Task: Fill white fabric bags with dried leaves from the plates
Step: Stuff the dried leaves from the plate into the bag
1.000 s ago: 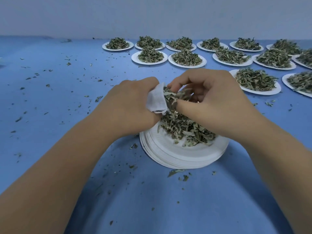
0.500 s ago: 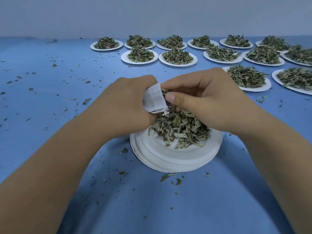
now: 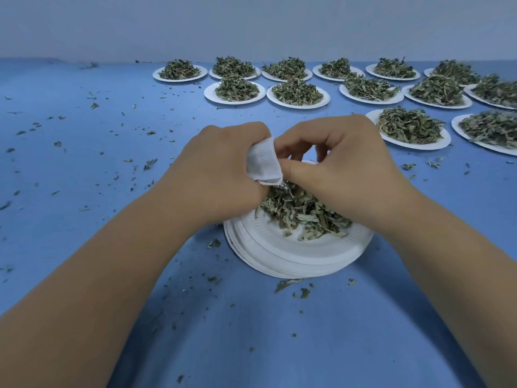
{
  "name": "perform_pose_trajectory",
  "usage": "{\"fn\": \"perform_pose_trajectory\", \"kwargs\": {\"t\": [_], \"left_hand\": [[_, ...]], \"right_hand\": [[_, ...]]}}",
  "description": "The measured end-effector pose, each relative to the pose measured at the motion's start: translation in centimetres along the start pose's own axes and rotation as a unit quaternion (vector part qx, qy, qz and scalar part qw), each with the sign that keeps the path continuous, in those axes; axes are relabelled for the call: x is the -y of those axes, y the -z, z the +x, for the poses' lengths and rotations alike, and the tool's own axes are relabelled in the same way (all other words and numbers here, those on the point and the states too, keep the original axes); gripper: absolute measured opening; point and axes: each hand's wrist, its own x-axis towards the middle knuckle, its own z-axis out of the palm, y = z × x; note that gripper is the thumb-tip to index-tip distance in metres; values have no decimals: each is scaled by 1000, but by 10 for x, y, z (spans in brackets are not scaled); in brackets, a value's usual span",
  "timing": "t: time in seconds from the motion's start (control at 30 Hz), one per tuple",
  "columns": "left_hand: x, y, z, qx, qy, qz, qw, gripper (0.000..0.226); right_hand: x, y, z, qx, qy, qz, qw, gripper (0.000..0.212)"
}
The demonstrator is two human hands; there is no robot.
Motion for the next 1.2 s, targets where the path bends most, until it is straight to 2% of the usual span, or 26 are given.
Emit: {"fn": "perform_pose_trajectory", "kwargs": {"t": [0.2,0.33,0.5,0.6,0.63,0.7,0.77,0.83,0.87,0.9,0.93,1.03,1.1,1.2], "left_hand": [[3,6,-1,0,-7,8,1000,15],[6,4,0,-9,8,-1,1000,14],[8,2,4,-43,11,-18,999,14],[6,4,4,-47,-6,3,999,16],[6,5,4,-47,-4,6,999,13],[9,5,3,-50,2,1,999,10],[10,6,2,-31,0,11,999,13],[10,7,2,-1,9,21,1000,17],[10,9,2,7,20,16,1000,18],[11,11,1,10,30,10,999,18],[11,12,1,11,35,8,999,18],[10,13,0,22,35,20,999,17],[8,12,0,36,38,15,999,17],[6,13,-2,42,42,12,998,17]], "right_hand": [[2,-2,-3,1,11,29,1000,5],[0,6,-3,84,15,12,996,12],[11,14,-4,206,15,-44,978,48],[20,8,2,271,31,-118,955,42],[22,8,4,280,26,-112,953,41],[24,9,5,275,3,-54,960,41],[25,16,2,225,-12,-20,974,47],[20,27,-2,156,-8,-33,987,49],[18,33,-3,134,-8,-57,989,42],[16,38,-2,135,-11,-94,986,32],[15,43,-1,170,-24,-133,976,24],[14,45,3,301,-58,-255,917,39],[17,40,6,301,-31,-274,913,37],[19,40,10,242,-7,-240,940,26]]}}
